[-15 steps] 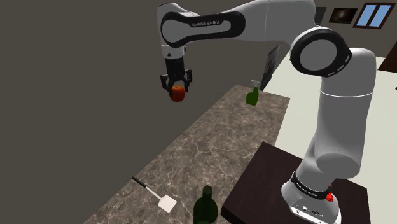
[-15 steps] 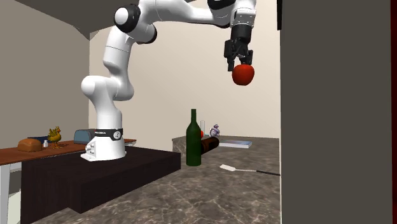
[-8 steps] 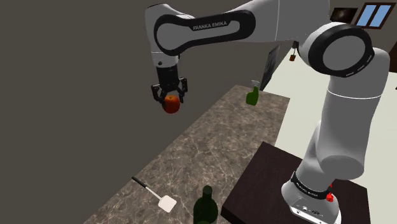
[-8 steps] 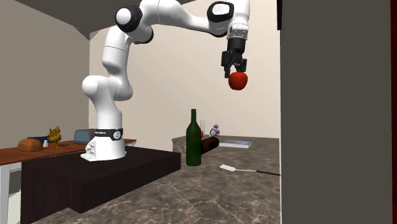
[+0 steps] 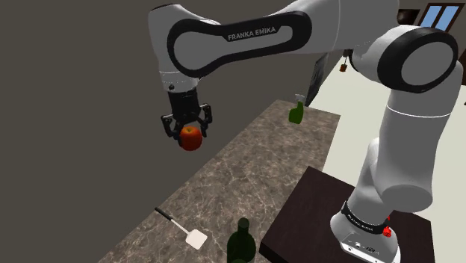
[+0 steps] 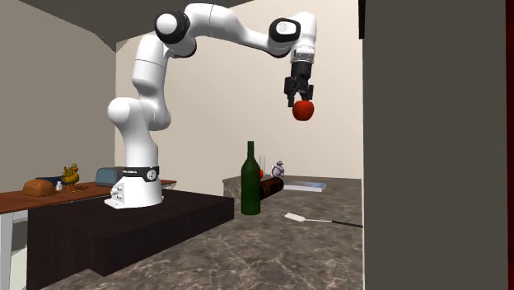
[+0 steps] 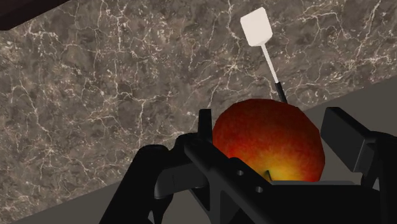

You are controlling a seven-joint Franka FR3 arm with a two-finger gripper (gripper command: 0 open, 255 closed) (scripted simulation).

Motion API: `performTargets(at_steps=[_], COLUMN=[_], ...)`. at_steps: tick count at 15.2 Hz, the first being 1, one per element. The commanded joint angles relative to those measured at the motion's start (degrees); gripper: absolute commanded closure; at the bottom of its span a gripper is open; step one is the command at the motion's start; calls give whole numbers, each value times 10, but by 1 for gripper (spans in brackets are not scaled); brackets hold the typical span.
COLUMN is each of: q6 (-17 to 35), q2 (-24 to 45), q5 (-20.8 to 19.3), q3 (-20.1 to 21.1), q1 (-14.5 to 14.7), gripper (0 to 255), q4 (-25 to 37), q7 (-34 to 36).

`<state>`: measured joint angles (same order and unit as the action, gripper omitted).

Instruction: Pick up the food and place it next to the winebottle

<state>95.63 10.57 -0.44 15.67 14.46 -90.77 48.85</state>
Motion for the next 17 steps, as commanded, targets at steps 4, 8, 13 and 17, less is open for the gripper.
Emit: performTargets(at_steps=[4,8,13,17], q6=[2,0,-9,10], q2=[7,24,60,73], q5=[-1,-6,-19,-24], q3=[27,47,69,74], q1=[40,74,120,135], gripper=[255,255,255,255], q4=[6,27,71,65], q7=[67,120,187,207])
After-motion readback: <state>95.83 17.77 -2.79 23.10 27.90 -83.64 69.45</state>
